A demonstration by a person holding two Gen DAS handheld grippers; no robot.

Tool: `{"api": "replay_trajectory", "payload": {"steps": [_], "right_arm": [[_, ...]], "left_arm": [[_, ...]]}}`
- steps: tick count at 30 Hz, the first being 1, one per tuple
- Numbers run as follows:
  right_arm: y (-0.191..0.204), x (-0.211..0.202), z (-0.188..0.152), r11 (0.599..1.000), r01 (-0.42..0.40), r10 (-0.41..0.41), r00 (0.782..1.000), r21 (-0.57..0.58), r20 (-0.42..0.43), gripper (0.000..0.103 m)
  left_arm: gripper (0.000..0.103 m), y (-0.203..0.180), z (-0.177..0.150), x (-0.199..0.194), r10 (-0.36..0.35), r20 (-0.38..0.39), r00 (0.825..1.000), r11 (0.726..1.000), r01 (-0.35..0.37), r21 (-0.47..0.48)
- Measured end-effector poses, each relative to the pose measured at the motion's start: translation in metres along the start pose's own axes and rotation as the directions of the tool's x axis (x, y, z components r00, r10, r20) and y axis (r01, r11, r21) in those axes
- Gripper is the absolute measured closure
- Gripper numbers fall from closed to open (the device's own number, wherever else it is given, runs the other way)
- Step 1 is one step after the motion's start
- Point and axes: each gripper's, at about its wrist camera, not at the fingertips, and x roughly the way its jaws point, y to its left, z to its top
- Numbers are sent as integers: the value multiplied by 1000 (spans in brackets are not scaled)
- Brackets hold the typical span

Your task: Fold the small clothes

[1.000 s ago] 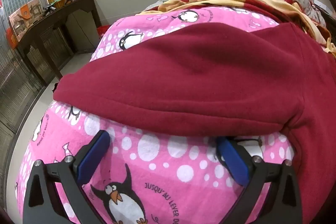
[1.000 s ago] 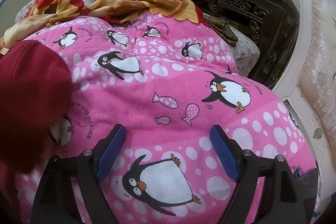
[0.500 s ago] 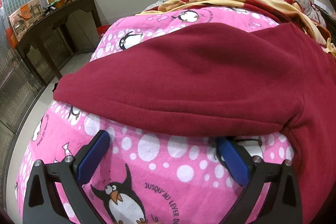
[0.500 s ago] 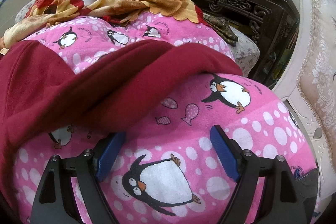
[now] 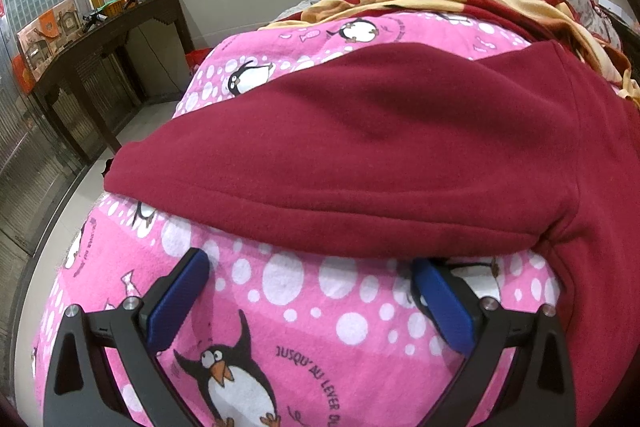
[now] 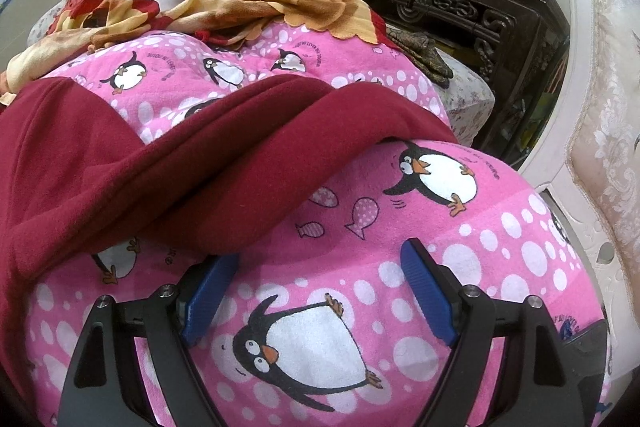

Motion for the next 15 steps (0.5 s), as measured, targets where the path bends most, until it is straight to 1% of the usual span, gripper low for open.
{"api": "replay_trajectory", "payload": {"steps": [3, 5, 7, 10, 11, 13, 15], "right_arm": [[1, -11, 3, 999, 21, -22, 999, -33, -29, 17], [2, -23, 6, 997, 32, -36, 998, -72, -53, 18], [-1, -49, 7, 994, 44, -48, 998, -105, -32, 19], [-5, -103, 15, 989, 31, -24, 998, -147, 50, 19], [-4, -123, 19, 987, 17, -6, 997, -158, 75, 19], [-1, -155, 27, 987, -37, 52, 994, -159, 91, 18], [7, -183, 38, 980, -139, 150, 986, -141, 73, 19]], "left_arm": [[1, 3, 1, -8, -33, -49, 998, 999, 33, -6], [1, 5, 1, -20, -69, -60, 996, 997, 68, -24], [1, 5, 3, -39, -107, -52, 993, 994, 105, -30], [1, -2, 8, -71, -141, -14, 990, 990, 141, -7], [1, -5, 10, -80, -152, -3, 988, 988, 152, -1], [0, -13, 12, -102, -184, 14, 983, 983, 184, 11], [0, -22, 11, -119, -217, 25, 976, 976, 216, 31]]}}
